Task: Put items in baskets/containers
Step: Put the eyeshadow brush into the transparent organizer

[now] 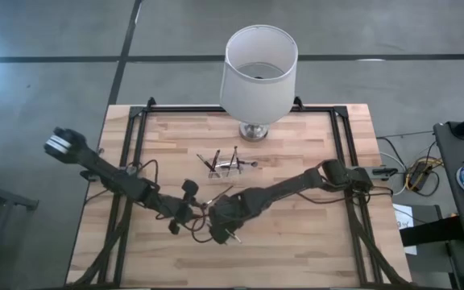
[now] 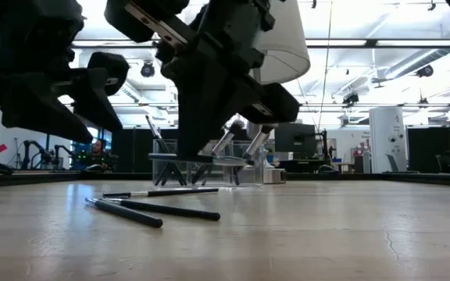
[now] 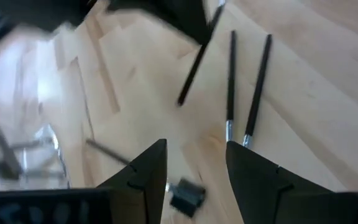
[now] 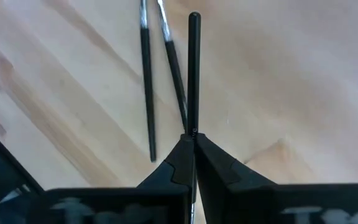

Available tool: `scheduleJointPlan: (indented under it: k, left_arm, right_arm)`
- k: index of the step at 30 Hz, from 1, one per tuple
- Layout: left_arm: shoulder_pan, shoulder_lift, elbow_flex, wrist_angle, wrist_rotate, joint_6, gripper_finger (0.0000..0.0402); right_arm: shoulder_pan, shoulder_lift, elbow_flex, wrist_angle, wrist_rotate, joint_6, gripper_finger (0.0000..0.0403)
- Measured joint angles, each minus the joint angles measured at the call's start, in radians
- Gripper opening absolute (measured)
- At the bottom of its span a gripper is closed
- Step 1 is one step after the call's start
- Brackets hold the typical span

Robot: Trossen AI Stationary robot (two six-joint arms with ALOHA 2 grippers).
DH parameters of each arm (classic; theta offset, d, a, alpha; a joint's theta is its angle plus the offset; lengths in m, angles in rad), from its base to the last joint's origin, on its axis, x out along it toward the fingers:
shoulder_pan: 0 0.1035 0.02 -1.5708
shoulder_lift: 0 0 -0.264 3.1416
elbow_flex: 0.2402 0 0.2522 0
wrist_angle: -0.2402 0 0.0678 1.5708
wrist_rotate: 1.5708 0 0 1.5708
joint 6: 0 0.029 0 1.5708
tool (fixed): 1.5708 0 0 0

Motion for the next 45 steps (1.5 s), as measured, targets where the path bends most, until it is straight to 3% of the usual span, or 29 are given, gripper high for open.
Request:
scheduleJointPlan:
  k: [5, 16, 26, 39, 45]
  left_arm:
    - [0.0, 0.061, 0.0, 0.109, 0.023, 0.127, 0.0158]
    - [0.004, 0.196, 0.009, 0.308, 0.002, 0.201, 0.0158]
    - [0.014, 0.315, 0.096, 0.303, 0.003, 0.203, 0.0154]
    - [0.015, 0.32, 0.11, 0.282, -0.008, 0.201, 0.0043]
    - [0.015, 0.321, 0.109, 0.279, -0.003, 0.215, 0.003]
  right_arm:
    - [-0.001, -0.001, 0.022, -0.002, 0.004, -0.004, 0.0008]
    - [-0.001, -0.003, 0.027, 0.002, 0.008, -0.024, 0.0008]
    - [-0.001, -0.003, 0.027, 0.005, -0.007, -0.035, 0.0008]
    - [-0.001, -0.003, 0.027, 0.005, -0.011, -0.043, 0.0008]
    - [-0.001, -0.005, 0.027, 0.005, -0.011, -0.045, 0.0008]
